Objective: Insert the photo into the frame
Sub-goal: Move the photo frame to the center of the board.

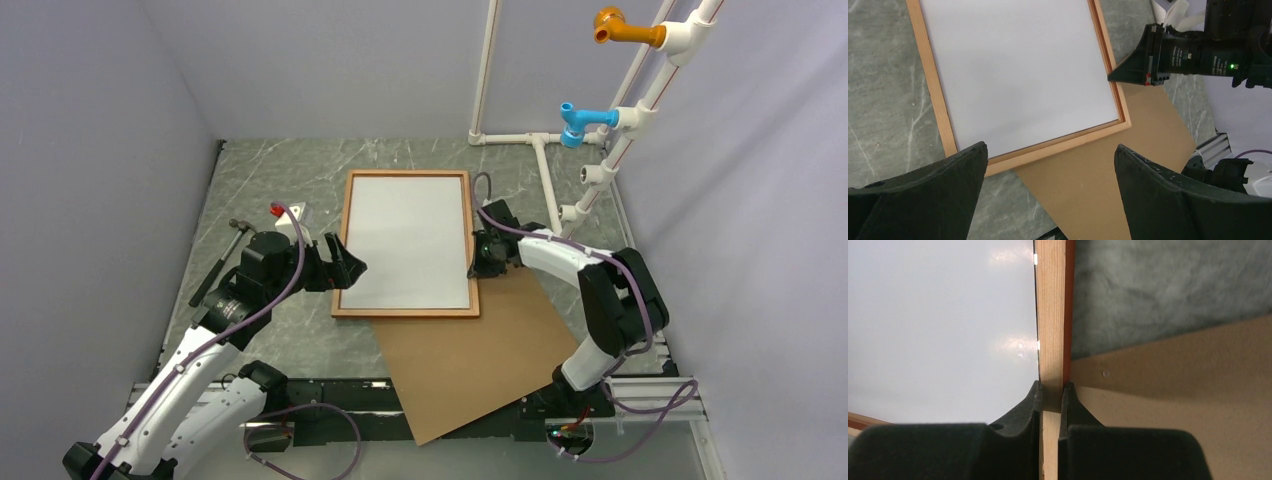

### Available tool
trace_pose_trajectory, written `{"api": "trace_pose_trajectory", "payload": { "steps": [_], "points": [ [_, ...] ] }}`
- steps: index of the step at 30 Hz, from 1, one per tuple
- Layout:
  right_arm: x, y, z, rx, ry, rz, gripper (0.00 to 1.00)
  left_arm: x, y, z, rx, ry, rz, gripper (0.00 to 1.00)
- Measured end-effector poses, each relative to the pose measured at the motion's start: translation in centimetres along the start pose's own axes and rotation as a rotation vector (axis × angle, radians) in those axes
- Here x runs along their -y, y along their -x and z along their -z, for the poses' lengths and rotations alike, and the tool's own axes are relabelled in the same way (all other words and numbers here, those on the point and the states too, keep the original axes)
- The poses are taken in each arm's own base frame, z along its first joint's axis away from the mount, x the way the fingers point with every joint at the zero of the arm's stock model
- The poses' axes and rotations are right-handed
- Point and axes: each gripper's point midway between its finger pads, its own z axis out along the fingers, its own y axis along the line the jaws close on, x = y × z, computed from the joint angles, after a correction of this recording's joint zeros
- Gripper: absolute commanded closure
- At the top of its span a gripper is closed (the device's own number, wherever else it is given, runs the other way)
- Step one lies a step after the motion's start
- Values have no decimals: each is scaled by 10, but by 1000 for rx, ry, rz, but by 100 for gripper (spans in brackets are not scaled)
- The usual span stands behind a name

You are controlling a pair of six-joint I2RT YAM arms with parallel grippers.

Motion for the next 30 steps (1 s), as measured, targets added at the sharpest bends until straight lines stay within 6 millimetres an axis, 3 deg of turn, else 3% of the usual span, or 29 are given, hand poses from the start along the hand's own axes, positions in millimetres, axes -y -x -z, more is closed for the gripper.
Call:
{"api": "trace_pose_trajectory", "payload": {
  "steps": [8, 20, 30],
  "points": [
    [-17, 43, -16, 30, -8, -13, 100, -4, -1, 0, -4, 20, -4, 1],
    [-1, 107, -43, 60, -49, -84, 100, -12, -6, -2, -28, 56, -20, 1],
    [4, 114, -48, 8, -95, -20, 100, -15, -10, -6, -50, 69, -18, 1]
  ]
}}
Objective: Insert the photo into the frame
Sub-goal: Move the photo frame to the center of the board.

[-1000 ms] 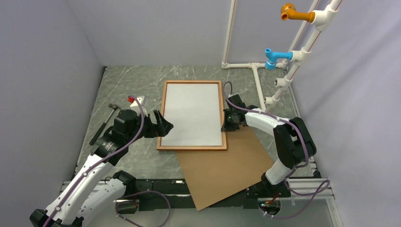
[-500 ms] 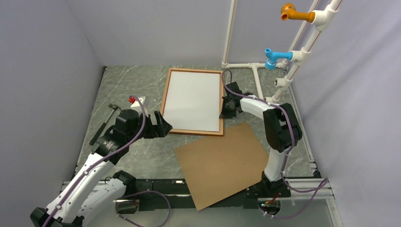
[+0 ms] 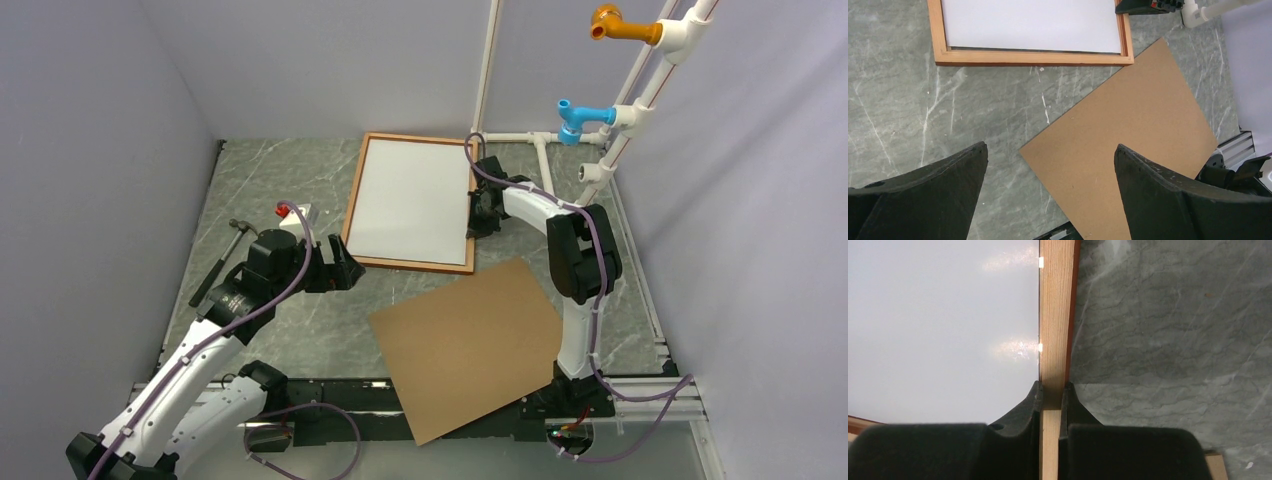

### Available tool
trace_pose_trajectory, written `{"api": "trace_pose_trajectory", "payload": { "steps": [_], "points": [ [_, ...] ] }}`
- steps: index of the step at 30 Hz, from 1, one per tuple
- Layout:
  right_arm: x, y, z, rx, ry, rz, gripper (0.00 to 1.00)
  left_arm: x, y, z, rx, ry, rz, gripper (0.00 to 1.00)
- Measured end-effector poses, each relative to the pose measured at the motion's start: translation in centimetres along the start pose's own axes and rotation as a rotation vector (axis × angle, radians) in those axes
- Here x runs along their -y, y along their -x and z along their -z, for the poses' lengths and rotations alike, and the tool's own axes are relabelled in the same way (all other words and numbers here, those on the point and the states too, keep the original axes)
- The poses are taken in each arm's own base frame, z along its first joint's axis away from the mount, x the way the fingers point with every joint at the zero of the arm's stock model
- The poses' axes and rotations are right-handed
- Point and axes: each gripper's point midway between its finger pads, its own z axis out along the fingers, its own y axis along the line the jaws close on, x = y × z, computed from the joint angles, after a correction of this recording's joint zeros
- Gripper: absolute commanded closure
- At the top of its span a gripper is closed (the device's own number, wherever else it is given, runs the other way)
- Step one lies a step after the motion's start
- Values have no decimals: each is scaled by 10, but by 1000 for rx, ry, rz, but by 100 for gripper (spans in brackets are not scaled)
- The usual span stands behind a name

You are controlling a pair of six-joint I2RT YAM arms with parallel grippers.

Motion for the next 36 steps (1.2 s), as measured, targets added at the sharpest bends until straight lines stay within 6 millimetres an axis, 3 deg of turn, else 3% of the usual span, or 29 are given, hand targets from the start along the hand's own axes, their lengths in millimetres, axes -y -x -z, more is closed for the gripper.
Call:
{"api": "trace_pose_trajectory", "payload": {
  "steps": [10, 18, 29, 33, 36],
  "points": [
    [-3, -3, 0, 18, 58, 37, 100, -1, -1, -2, -7, 4, 1, 1],
    [-20, -8, -1, 20, 82, 122, 100, -1, 0, -3, -6, 4, 1, 1],
    [-31, 1, -9, 25, 94, 21, 98, -2, -2, -5, -16, 13, 2, 1],
    [-32, 10, -10, 36, 95, -1, 55, -3, -4, -8, -29, 17, 3, 1],
    [-36, 15, -9, 49, 114, -15, 34, -4, -6, -11, -35, 19, 4, 1]
  ]
}}
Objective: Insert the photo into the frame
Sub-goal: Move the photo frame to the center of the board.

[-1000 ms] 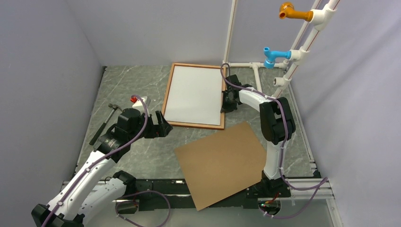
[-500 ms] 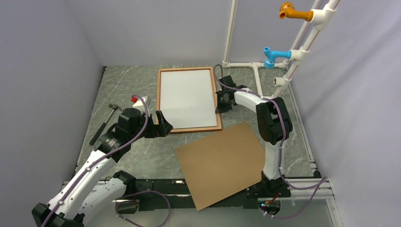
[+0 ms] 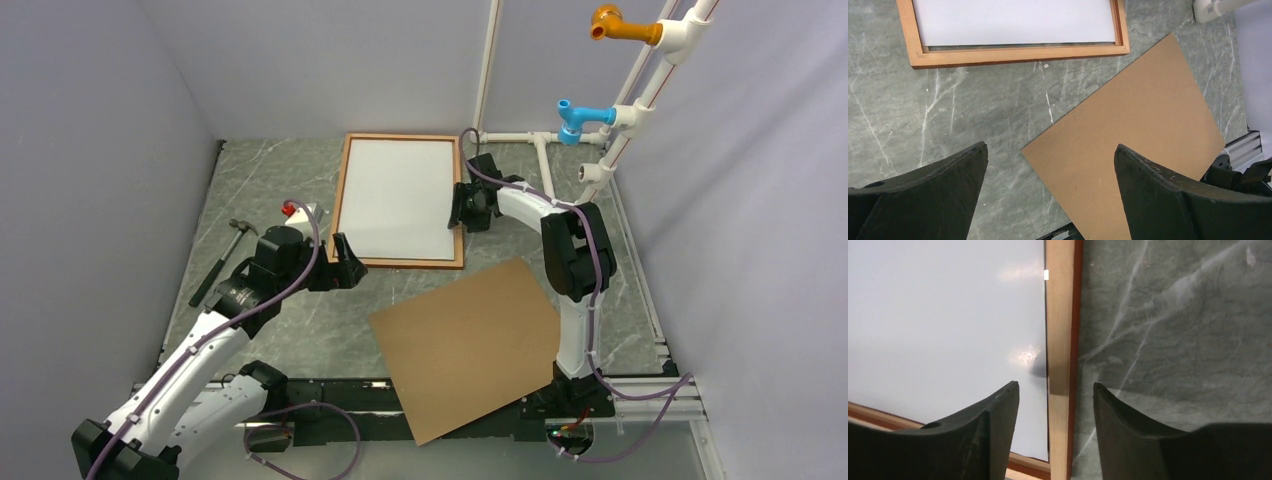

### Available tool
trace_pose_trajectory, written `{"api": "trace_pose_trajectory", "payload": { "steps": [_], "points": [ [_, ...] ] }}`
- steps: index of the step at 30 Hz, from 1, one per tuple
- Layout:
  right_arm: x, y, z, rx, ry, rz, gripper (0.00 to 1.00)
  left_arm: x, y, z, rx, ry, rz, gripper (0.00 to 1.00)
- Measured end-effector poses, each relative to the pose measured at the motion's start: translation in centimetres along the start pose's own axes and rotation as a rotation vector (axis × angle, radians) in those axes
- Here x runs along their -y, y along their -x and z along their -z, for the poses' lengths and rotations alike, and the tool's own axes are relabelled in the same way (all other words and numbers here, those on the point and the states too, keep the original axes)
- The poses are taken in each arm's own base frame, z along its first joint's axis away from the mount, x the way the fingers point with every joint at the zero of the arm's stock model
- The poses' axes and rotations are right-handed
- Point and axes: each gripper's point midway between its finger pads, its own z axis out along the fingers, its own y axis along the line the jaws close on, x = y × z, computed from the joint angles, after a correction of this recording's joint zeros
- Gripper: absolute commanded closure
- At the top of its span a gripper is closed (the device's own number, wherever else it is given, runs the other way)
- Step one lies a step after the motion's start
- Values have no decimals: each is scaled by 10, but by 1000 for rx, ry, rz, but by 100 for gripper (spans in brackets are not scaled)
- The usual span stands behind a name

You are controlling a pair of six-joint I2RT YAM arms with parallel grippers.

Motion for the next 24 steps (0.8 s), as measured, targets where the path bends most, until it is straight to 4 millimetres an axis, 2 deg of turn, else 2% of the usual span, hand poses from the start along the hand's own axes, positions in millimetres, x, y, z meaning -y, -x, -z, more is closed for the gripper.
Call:
{"api": "trace_pose_trajectory", "payload": {
  "steps": [4, 12, 18, 24],
  "points": [
    [-4, 1, 9, 24, 30, -1, 17, 0, -1, -4, -8, -3, 2, 1],
    [-4, -18, 69, 84, 81, 7, 8, 0, -14, -17, -53, -26, 6, 1],
    [7, -58, 109, 87, 117, 5, 3, 1, -32, -37, -136, -56, 16, 1],
    [16, -103, 149, 68, 168, -1, 1, 5, -59, -64, -258, -103, 24, 1]
  ]
}}
